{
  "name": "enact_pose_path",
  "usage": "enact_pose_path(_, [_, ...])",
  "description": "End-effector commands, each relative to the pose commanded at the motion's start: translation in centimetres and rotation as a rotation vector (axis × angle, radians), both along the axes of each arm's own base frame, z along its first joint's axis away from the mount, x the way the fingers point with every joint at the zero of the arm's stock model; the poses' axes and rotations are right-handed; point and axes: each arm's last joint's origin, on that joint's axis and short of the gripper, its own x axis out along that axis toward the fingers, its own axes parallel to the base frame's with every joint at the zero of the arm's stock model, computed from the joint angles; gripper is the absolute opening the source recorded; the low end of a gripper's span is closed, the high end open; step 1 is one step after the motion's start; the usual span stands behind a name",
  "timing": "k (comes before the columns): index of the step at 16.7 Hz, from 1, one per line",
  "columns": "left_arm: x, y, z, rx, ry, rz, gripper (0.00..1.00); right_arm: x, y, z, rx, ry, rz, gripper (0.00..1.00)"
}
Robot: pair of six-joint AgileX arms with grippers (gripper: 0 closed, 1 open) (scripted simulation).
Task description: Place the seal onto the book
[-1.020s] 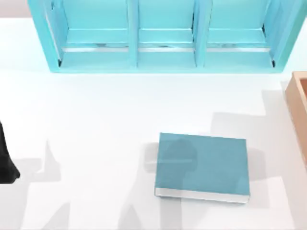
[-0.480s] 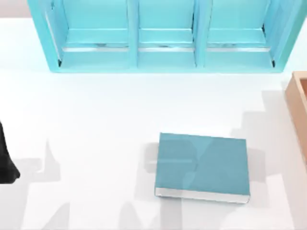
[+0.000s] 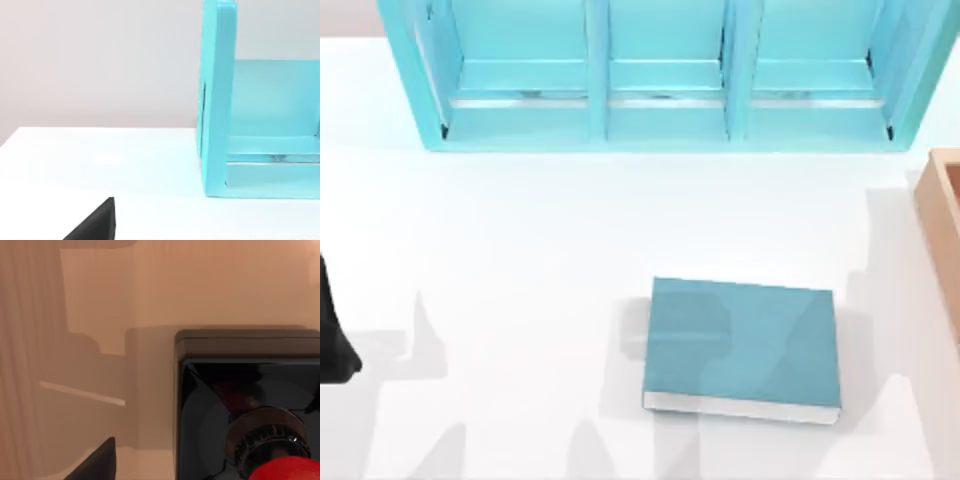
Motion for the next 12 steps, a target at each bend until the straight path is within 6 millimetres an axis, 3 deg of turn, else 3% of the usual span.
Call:
enact_pose_path(1, [0.0,0.0,0.0,0.0,0.0,0.0,1.0,0.0,0.0,0.0,0.0,0.0,0.0,1.0])
enact_pose_path(12, [0.0,0.0,0.0,0.0,0.0,0.0,1.0,0.0,0.0,0.0,0.0,0.0,0.0,0.17])
